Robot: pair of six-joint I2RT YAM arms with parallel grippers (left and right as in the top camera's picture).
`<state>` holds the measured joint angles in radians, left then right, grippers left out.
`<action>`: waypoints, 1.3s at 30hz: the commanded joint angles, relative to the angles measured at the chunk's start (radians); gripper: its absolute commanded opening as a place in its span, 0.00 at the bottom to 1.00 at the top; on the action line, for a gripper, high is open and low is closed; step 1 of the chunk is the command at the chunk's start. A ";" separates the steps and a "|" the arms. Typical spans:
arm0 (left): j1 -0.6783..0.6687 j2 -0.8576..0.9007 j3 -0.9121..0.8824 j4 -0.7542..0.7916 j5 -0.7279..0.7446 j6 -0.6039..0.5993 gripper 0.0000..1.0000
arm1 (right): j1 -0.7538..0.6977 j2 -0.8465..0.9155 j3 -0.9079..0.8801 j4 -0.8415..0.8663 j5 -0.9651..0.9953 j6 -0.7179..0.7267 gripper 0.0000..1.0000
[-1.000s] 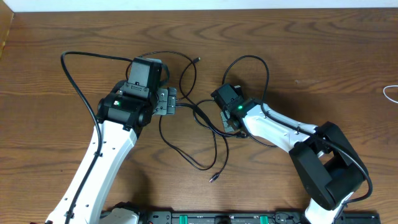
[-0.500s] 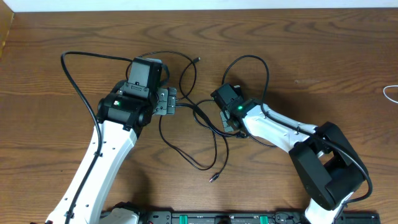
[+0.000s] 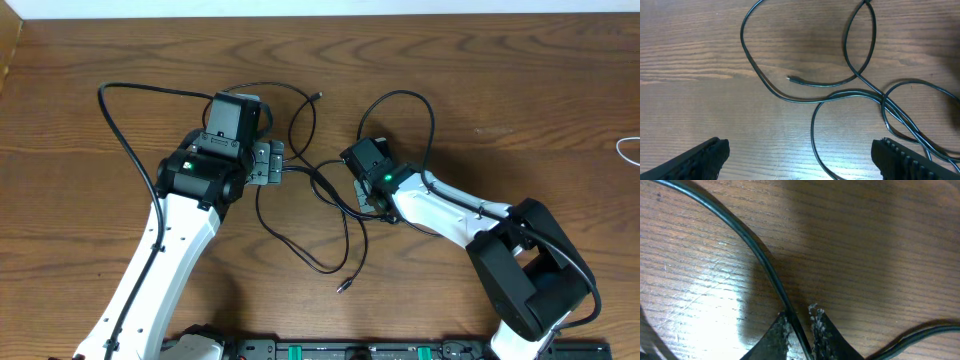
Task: Untangle cables
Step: 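Drag the black cable up and right with the right gripper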
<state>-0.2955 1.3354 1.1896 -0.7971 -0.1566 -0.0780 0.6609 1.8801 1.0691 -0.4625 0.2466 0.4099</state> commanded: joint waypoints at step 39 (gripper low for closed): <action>0.003 0.011 0.007 -0.005 -0.012 -0.005 0.96 | -0.008 -0.479 0.409 -0.360 0.082 -0.112 0.01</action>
<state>-0.2955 1.3354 1.1896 -0.8032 -0.1566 -0.0780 0.6590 1.4616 1.4048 -0.7967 0.2588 0.3351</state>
